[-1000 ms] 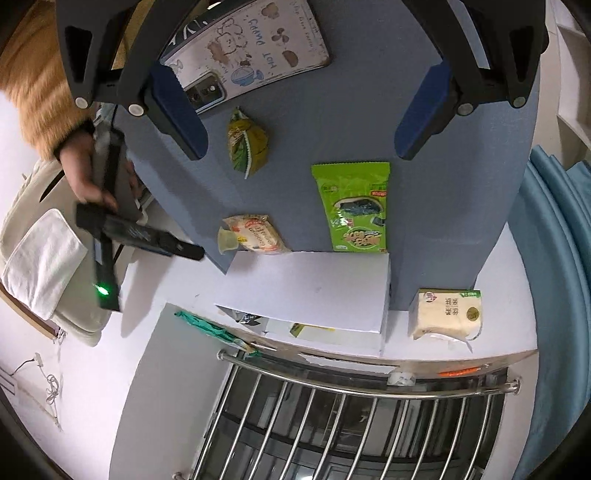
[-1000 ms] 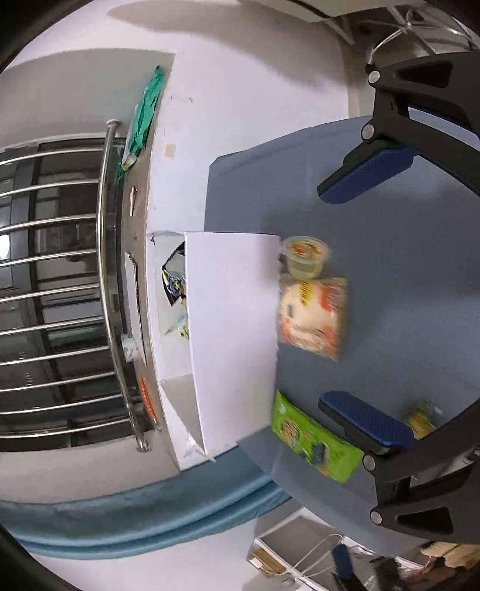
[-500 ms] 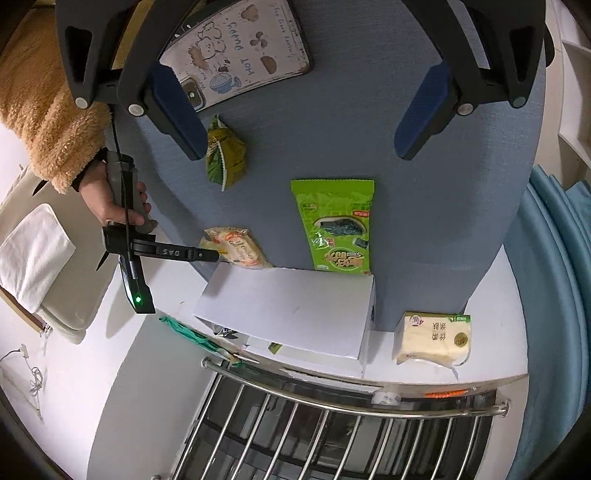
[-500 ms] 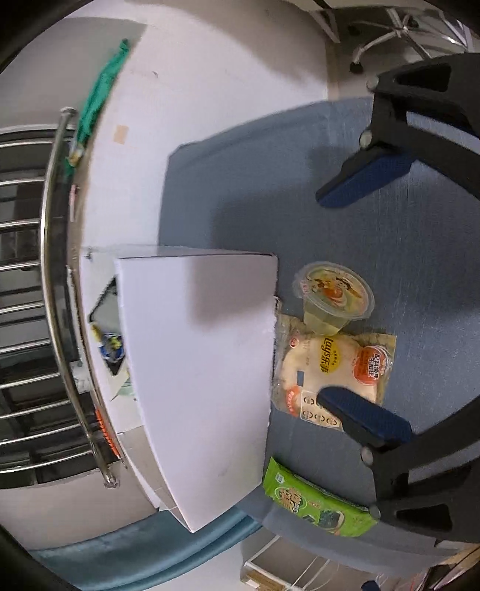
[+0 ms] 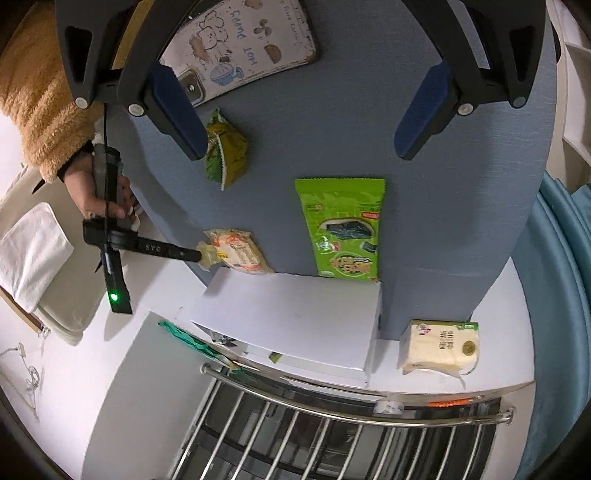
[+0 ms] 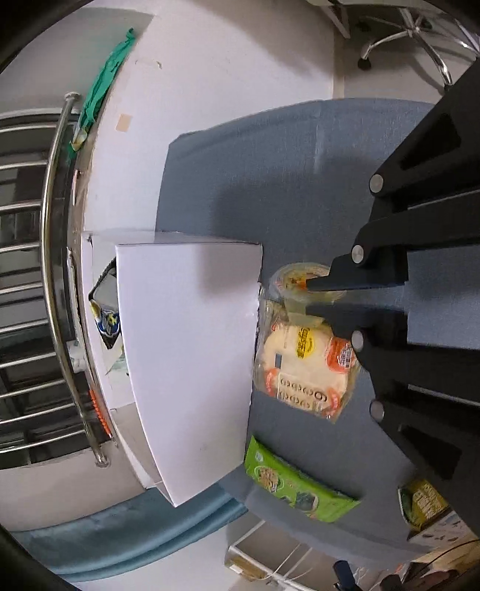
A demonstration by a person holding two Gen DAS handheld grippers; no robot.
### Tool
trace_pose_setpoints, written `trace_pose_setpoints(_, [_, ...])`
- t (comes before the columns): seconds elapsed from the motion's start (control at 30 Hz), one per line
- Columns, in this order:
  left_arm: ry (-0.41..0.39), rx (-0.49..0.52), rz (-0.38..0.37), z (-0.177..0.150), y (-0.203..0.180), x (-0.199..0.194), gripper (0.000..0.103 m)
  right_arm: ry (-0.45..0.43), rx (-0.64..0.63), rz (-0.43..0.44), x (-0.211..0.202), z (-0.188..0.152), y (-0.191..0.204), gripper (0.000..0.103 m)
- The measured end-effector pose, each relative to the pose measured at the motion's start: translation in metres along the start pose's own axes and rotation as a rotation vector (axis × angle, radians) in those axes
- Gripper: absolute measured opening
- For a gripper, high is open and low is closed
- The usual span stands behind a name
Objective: Organize snacks
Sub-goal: 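Grasp the small yellow jelly cup with the right tool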
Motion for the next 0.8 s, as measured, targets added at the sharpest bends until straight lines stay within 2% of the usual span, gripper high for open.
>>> trace_pose_setpoints(0.03, [0.004, 0.012, 0.000, -0.001, -0.002, 0.000, 0.103, -0.003, 0.001, -0.020, 0.001, 0.001, -0.002, 0.052])
trace_pose_setpoints(0.07, [0.006, 0.017, 0.001, -0.002, -0.003, 0.000, 0.103, -0.008, 0.007, -0.047, 0.001, 0.001, -0.008, 0.094])
trace_pose_setpoints(0.1, [0.009, 0.022, 0.005, -0.003, -0.003, 0.000, 0.103, -0.020, 0.017, -0.056, 0.001, 0.003, -0.011, 0.102])
trace_pose_setpoints(0.17, [0.012, 0.018, 0.008, -0.004, -0.001, 0.000, 0.103, -0.070, 0.049, -0.045, -0.001, 0.010, -0.015, 0.102])
trace_pose_setpoints(0.27, [0.016, 0.001, 0.014, -0.005, 0.004, 0.001, 0.103, -0.050, 0.067, -0.050, 0.008, 0.008, -0.018, 0.102])
trace_pose_setpoints(0.47, [0.015, 0.004, 0.020, -0.005, 0.008, 0.000, 0.103, -0.017, 0.001, -0.023, 0.033, 0.005, -0.016, 0.101])
trace_pose_setpoints(0.53, [0.020, -0.005, 0.022, -0.006, 0.009, 0.001, 0.103, 0.000, 0.008, 0.044, 0.038, 0.003, -0.012, 0.082])
trace_pose_setpoints(0.57, [0.021, -0.006, 0.023, -0.006, 0.010, 0.002, 0.103, 0.014, 0.010, 0.072, 0.040, 0.001, -0.010, 0.061])
trace_pose_setpoints(0.6, [0.023, -0.005, 0.023, -0.007, 0.010, 0.002, 0.103, 0.008, 0.027, 0.120, 0.039, 0.002, -0.007, 0.049])
trace_pose_setpoints(0.8, [0.033, 0.002, 0.024, -0.006, 0.011, 0.009, 0.103, 0.011, 0.027, 0.113, 0.026, -0.005, -0.005, 0.048])
Point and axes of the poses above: each gripper's, at about its wrist camera, not at the fingertips, and x roughly the way its jaws point, y to its left, z to its top, the point moved 8 cm from there along x, roughly the way its jaws point, and after that the axes turned 13 degrees about -y, right-handed, at the moved point
